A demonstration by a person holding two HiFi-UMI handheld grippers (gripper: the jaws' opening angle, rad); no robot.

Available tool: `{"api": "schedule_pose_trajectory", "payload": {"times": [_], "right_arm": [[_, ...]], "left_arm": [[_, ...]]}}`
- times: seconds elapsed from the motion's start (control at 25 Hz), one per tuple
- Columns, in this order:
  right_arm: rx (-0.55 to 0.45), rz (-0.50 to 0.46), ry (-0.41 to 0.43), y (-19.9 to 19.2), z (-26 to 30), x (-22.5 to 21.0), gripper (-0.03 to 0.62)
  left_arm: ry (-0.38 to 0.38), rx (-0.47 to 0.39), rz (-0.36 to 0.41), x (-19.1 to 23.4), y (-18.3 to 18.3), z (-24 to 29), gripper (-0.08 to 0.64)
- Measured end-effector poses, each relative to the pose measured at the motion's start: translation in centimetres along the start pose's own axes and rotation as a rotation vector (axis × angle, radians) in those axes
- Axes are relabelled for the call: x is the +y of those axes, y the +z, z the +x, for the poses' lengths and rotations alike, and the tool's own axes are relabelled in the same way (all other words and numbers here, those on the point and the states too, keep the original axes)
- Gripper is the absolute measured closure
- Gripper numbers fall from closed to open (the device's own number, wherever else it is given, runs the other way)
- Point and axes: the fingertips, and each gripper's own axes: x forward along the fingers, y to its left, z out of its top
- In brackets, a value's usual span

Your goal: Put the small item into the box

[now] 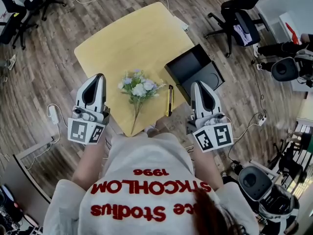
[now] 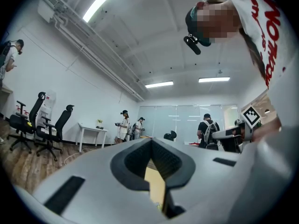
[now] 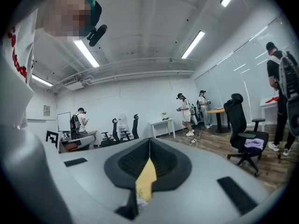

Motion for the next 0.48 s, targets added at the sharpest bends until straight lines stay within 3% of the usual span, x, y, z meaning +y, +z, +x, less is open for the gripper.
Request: {"api": "schedule_pose_trajectory", "payload": {"times": [0.32,0.48], "right_arm": [[0.001,-0.025,0.028,0.3,1.1,-0.9,0.588],[0.067,-0.007,0.014,-1.6,1.4,-1.4,0.586]], "left_arm": [[0.024,-0.034,0.026,-0.4,0.7,1.8,0.558],[0.029,-0.027,0.028,-0.5,-0.1,2.2,0.558]]}}
